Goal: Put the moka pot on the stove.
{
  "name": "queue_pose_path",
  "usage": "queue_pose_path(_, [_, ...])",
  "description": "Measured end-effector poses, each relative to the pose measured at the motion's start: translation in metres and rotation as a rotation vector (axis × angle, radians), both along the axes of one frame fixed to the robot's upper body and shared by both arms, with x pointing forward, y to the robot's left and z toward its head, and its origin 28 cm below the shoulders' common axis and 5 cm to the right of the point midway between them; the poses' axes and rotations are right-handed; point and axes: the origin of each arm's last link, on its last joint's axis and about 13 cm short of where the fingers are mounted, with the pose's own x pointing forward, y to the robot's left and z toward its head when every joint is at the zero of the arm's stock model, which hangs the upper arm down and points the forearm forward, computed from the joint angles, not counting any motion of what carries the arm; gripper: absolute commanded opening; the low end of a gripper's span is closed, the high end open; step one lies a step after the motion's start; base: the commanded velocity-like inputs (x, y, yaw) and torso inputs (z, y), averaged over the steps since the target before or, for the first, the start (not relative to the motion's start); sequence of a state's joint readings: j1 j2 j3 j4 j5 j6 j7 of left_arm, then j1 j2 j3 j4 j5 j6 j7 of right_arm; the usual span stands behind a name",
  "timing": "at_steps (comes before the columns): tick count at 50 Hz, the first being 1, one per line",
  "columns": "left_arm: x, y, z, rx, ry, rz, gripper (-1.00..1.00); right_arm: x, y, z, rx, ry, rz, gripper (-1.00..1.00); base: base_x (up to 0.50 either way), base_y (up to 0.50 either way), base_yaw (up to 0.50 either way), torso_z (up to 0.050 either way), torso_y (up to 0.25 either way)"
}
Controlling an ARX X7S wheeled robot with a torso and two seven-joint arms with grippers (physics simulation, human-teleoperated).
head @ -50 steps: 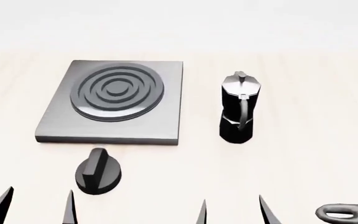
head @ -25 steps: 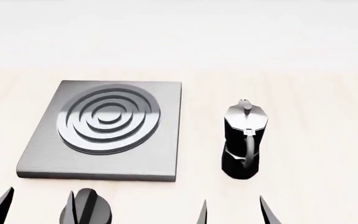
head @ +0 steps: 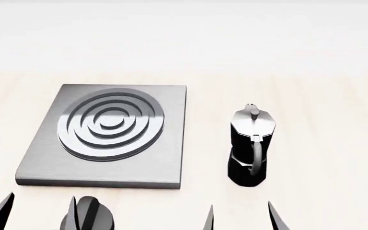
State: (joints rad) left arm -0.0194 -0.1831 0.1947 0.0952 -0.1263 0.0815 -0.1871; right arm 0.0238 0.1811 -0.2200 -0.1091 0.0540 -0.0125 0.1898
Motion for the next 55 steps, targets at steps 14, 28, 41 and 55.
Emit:
queue_pose_path(14, [-0.0004, -0.0002, -0.0002, -0.001, 0.001, -0.002, 1.00, -0.0015, -0.0017, -0.0016, 0.009, -0.021, 0.004, 1.00, 0.00, 0.05, 0.00, 0.000, 0.000])
queue_pose_path(28, [-0.0006, -0.0002, -0.0002, -0.001, 0.002, -0.003, 1.00, -0.0029, -0.0021, -0.0018, 0.015, -0.031, 0.009, 1.00, 0.00, 0.12, 0.00, 0.000, 0.000])
queue_pose_path(41, [-0.0011, 0.0001, -0.0003, -0.002, 0.002, -0.003, 1.00, -0.0035, -0.0020, -0.0019, 0.017, -0.034, 0.013, 1.00, 0.00, 0.12, 0.00, 0.000, 0.000])
queue_pose_path(55, [-0.0013, 0.0003, -0.0004, -0.002, 0.004, -0.003, 1.00, -0.0034, -0.0017, -0.0020, 0.019, -0.035, 0.016, 1.00, 0.00, 0.12, 0.00, 0.000, 0.000])
